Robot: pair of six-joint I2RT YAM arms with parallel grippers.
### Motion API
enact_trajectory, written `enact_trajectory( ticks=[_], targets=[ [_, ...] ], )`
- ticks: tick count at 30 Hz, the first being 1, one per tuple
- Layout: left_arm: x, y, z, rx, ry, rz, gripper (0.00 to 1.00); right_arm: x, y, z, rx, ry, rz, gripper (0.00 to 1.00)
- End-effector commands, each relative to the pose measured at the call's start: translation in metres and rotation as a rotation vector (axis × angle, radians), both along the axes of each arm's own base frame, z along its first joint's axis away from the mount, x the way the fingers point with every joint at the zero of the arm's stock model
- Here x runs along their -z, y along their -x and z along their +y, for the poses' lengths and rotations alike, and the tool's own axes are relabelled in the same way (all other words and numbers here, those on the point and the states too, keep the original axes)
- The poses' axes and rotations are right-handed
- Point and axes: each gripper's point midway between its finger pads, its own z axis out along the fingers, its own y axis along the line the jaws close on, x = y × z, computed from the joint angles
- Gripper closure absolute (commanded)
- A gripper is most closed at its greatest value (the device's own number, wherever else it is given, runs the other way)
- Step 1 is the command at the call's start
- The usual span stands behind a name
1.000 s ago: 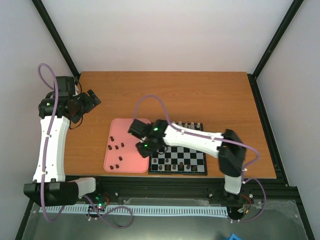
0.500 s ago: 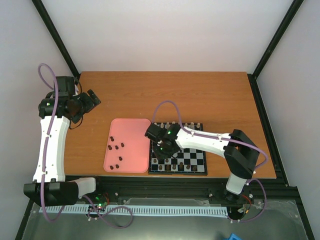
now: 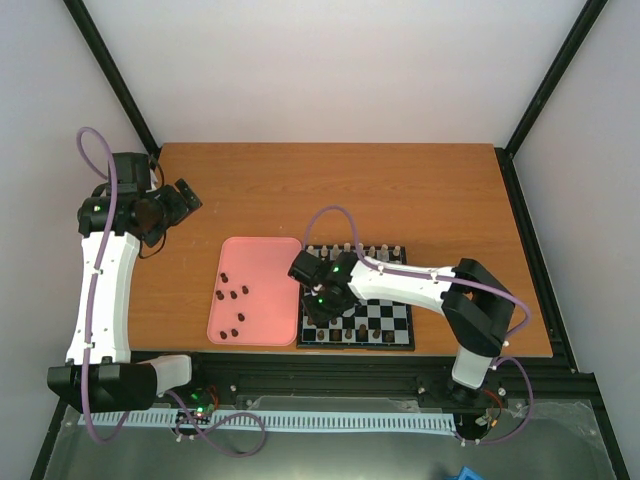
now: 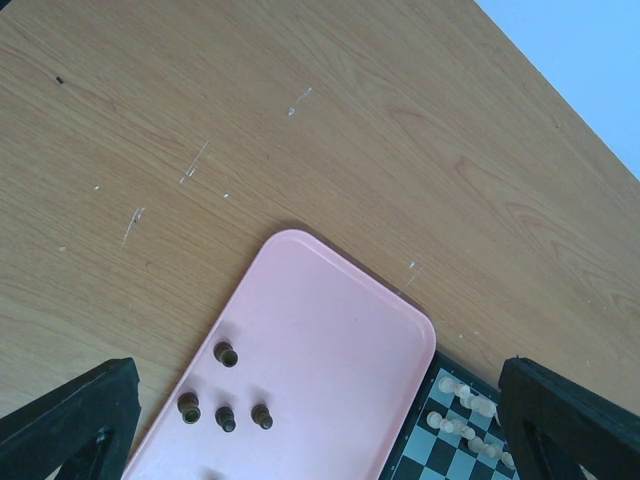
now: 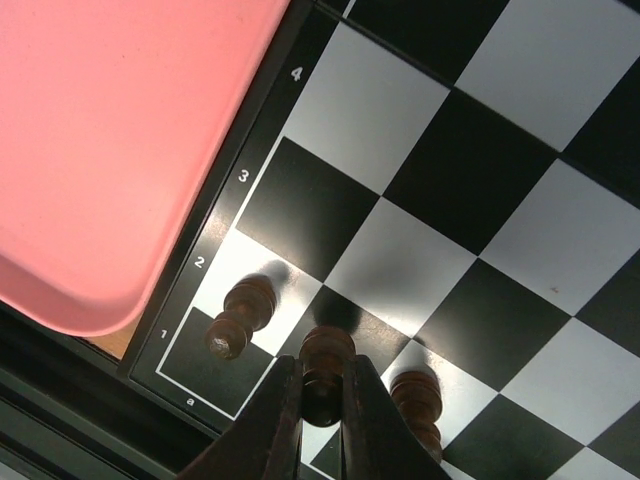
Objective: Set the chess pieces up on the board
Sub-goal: Place the chess piece on the chessboard.
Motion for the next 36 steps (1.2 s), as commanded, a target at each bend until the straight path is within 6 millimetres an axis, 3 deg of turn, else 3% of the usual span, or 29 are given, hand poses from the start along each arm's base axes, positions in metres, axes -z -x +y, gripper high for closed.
enact_trajectory(
  ticks=[1,23,31,36],
  targets=[
    [-0.003,-0.003,0.002,0.012,-0.016,-0.018,0.00,0.010,0.005,0.000,0.001,0.017,0.009,0.97],
    [-0.002,-0.002,0.002,0.015,-0.016,-0.018,0.00,0.021,0.002,-0.010,0.014,0.089,0.000,0.93],
    [-0.002,-0.004,0.001,0.017,-0.014,-0.016,0.00,0.002,-0.004,-0.004,0.012,0.048,-0.036,0.74],
    [-0.002,-0.004,0.001,0.019,-0.012,-0.017,0.00,-0.019,-0.013,0.001,0.008,0.029,-0.085,0.70]
  ],
)
